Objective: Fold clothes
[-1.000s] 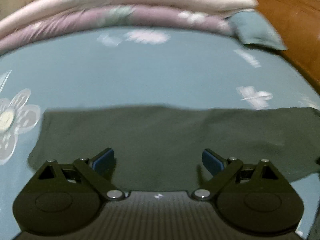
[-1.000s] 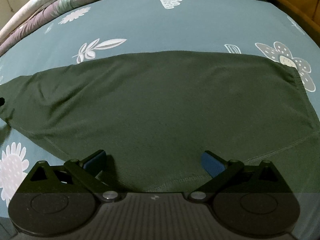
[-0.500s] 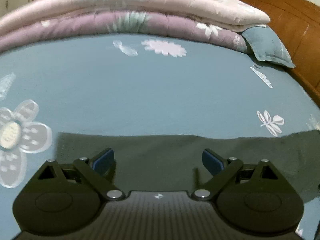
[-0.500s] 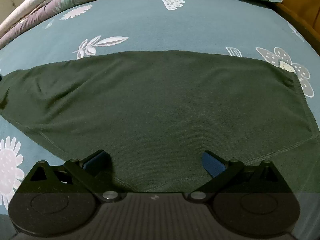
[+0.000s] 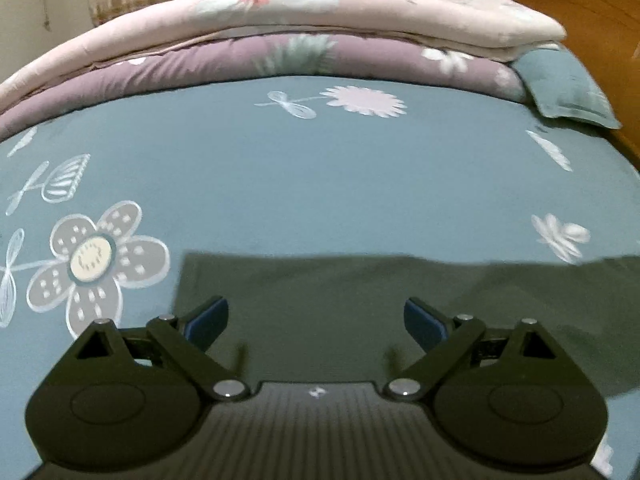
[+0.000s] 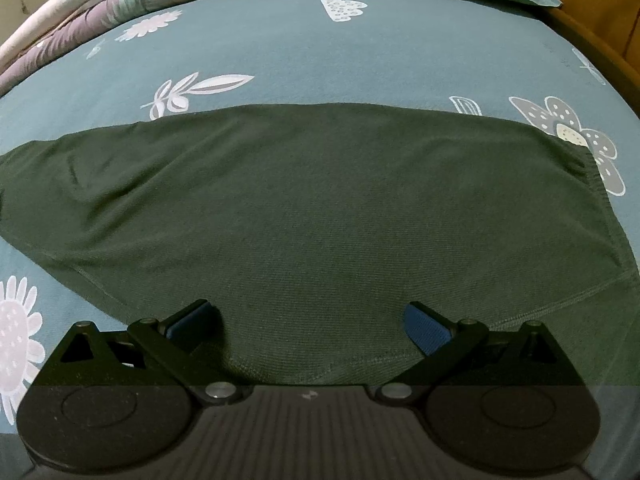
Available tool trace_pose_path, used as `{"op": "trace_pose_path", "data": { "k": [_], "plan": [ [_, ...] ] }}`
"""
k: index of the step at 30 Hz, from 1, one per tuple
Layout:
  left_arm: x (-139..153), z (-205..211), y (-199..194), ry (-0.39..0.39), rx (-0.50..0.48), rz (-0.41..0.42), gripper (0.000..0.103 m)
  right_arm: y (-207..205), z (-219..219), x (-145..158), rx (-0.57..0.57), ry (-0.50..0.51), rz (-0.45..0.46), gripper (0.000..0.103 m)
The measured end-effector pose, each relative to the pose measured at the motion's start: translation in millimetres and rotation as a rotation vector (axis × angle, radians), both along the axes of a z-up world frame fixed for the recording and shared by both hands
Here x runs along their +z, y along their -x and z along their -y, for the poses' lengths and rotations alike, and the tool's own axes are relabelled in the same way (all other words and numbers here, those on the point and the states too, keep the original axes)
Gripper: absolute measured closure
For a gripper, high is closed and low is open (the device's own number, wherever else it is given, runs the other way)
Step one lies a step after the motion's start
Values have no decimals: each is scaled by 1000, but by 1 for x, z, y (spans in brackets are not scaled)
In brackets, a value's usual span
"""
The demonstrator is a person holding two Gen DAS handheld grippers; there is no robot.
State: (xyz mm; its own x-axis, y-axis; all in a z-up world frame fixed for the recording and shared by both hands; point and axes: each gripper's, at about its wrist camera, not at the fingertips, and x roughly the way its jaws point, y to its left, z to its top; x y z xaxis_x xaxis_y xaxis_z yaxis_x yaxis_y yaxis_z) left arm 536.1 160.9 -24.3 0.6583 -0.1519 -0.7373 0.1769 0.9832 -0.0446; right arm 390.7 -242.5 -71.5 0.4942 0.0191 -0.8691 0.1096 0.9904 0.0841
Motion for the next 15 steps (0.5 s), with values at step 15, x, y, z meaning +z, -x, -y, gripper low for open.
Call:
{"op": "trace_pose_path", "data": {
  "k": [15],
  "plan": [
    [16,53,103,130,-140,-96,8,107,72,52,-142,-176,224,0]
  ]
}}
